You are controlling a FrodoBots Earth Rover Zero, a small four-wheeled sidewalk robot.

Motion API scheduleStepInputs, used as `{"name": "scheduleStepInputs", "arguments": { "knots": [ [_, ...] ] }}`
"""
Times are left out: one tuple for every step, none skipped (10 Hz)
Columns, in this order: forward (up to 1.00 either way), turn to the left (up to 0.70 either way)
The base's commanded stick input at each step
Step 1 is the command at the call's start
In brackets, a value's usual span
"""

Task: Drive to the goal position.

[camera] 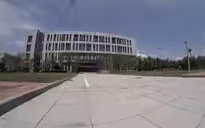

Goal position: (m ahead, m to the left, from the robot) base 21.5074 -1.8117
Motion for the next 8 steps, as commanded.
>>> {"name": "scheduleStepInputs", "arguments": {
  "knots": [
    [0.5, 0.01],
    [0.5, 0.01],
    [0.5, 0.01],
    [0.5, 0.01],
    [0.5, 0.01],
    [0.5, 0.01],
    [0.5, 0.01],
    [0.5, 0.01]
  ]
}}
